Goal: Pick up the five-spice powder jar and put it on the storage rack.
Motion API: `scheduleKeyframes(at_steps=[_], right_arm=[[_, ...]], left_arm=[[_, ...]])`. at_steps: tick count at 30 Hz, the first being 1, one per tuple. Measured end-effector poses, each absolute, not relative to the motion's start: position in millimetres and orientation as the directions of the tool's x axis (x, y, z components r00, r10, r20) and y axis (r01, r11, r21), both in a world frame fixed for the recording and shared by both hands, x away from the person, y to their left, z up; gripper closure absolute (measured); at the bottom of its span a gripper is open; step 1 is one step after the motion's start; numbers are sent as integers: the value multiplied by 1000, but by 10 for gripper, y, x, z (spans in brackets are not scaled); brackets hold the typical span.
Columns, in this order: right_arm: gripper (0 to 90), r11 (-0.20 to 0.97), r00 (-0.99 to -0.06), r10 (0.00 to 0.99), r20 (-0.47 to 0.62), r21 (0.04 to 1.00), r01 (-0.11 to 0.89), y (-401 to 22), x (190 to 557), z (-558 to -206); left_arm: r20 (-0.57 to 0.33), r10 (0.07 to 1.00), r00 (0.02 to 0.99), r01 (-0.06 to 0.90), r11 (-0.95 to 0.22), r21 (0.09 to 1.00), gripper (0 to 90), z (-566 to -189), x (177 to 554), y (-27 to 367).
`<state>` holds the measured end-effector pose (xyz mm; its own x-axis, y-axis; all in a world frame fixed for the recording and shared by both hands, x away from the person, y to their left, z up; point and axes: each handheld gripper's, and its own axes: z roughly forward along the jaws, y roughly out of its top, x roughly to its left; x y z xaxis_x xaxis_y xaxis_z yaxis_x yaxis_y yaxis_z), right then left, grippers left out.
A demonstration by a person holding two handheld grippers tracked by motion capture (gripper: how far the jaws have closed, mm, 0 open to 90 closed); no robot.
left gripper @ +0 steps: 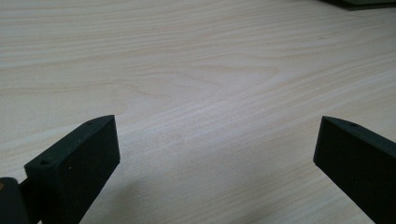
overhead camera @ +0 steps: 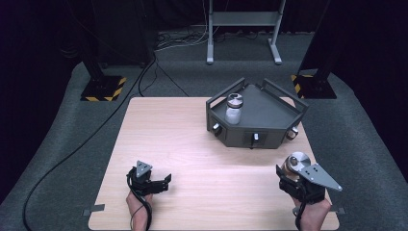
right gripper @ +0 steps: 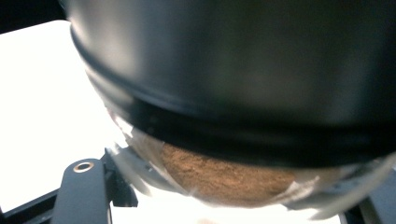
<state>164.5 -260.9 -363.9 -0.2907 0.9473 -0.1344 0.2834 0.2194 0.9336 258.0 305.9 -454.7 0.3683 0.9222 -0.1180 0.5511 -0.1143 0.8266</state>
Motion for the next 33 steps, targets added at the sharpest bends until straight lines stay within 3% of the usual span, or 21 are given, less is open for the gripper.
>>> scheduleKeyframes(at_steps=[33], right_arm=[[300,244,-324,935,-142,922,300,-2665,2140,-3348]], left_arm=[[-116,921,372,554,-120,824,2,-4541,2591,3054]])
